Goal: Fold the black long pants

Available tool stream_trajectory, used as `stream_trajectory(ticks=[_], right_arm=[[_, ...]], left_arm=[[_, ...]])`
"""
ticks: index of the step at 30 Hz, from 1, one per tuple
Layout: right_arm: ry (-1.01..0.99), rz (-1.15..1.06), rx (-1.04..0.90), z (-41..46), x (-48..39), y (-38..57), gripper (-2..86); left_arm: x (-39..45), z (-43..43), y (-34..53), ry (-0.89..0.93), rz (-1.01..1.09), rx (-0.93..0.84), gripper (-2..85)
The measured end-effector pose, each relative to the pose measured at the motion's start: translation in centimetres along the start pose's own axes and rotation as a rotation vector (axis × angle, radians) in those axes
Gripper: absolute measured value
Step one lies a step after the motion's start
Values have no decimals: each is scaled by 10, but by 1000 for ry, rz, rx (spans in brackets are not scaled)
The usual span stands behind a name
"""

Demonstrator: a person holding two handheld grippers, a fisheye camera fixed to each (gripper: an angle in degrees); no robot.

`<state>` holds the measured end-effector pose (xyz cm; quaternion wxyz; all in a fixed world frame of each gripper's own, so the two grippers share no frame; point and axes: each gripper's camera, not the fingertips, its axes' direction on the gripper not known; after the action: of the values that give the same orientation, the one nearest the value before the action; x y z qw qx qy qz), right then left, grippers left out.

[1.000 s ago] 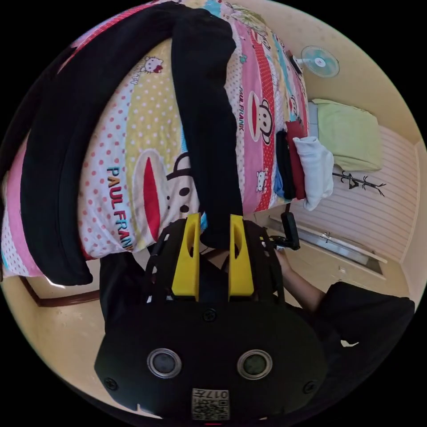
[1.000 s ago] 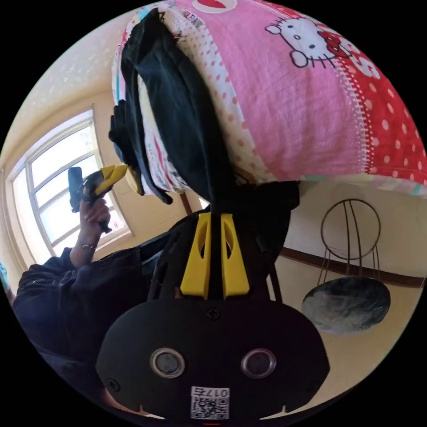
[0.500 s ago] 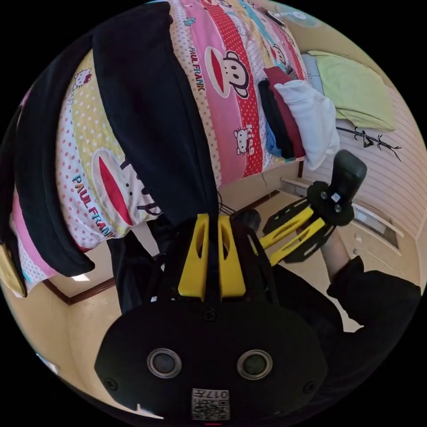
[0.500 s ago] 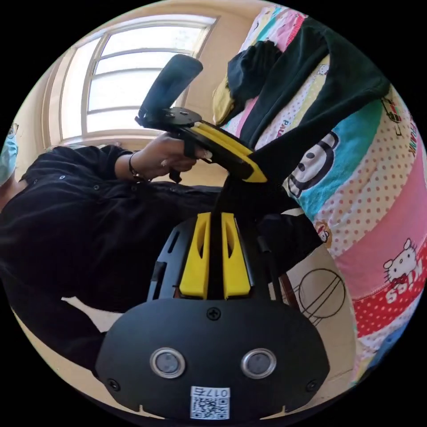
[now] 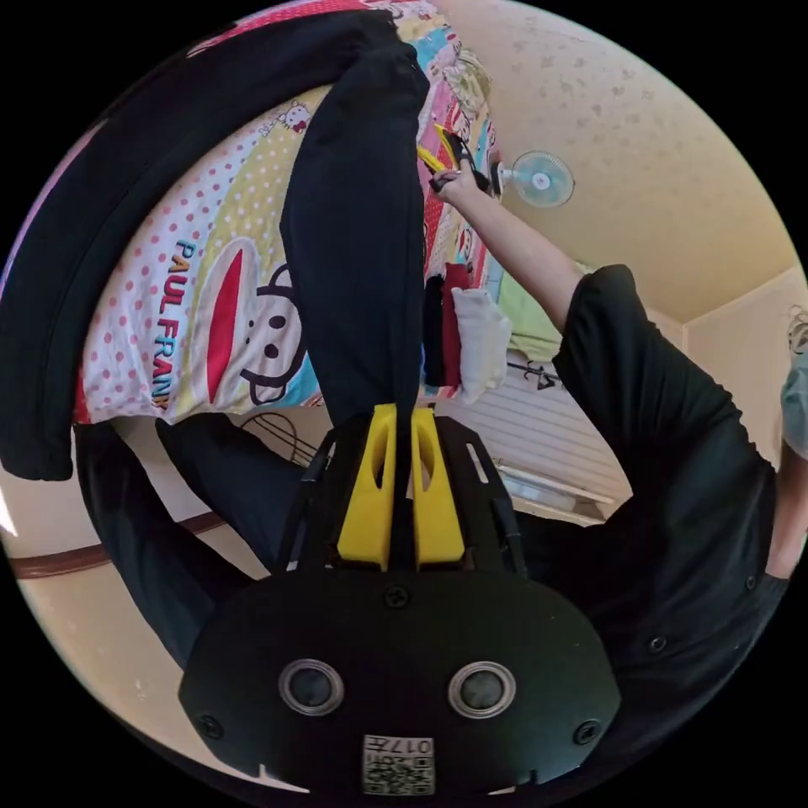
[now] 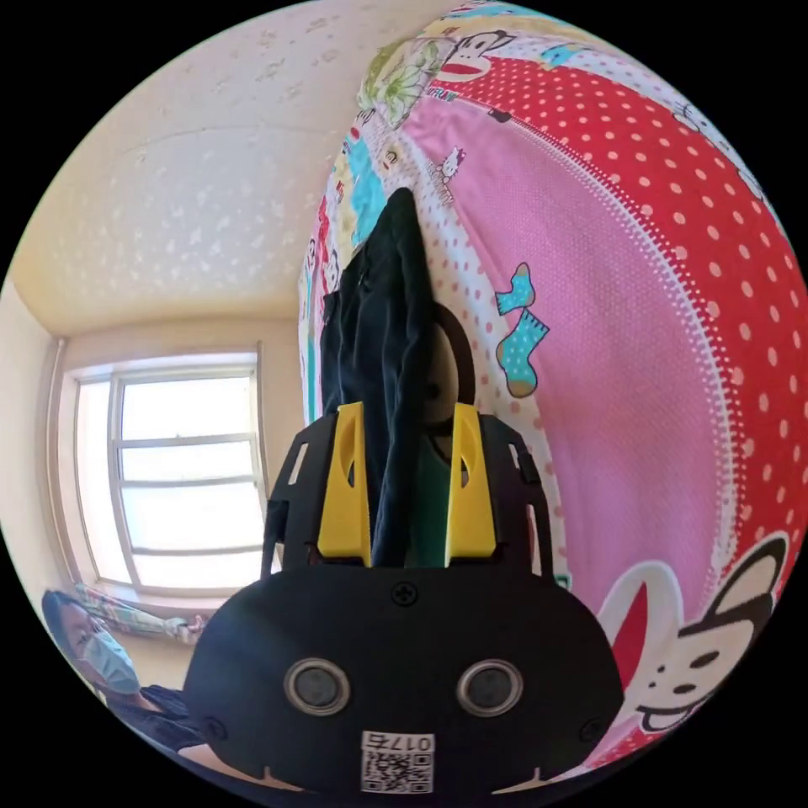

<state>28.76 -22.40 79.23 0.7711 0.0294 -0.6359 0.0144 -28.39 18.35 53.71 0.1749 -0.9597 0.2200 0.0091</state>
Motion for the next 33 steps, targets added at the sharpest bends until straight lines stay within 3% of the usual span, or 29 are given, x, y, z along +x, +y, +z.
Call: stream_trajectory(ticks=[8, 13, 16, 20, 23, 26, 28, 33], right_arm=[[-30, -209, 14, 68, -86, 1, 36], [-104, -238, -61, 183, -139, 21, 33], [-14, -211, -73, 247, -140, 40, 35], [-70, -215, -127, 288, -131, 75, 45], [117, -367, -246, 288, -145, 144, 63], [302, -486, -317, 250, -143, 247, 69], [401, -362, -269, 202, -105, 337, 63], [173, -17, -202, 151, -10, 512, 126]], left_arm=[[-77, -100, 14, 357, -57, 193, 22], [-133, -180, 32, 475, -132, 346, 26], [-161, -223, 30, 357, -180, 367, 31], [-196, -260, 22, 173, -267, 261, 42], [-213, -286, 25, 69, -309, 229, 63], [-201, -314, 14, -26, -217, 193, 94], [-179, -326, -7, -134, -81, 180, 111], [-152, -306, -62, -142, 148, 107, 156]])
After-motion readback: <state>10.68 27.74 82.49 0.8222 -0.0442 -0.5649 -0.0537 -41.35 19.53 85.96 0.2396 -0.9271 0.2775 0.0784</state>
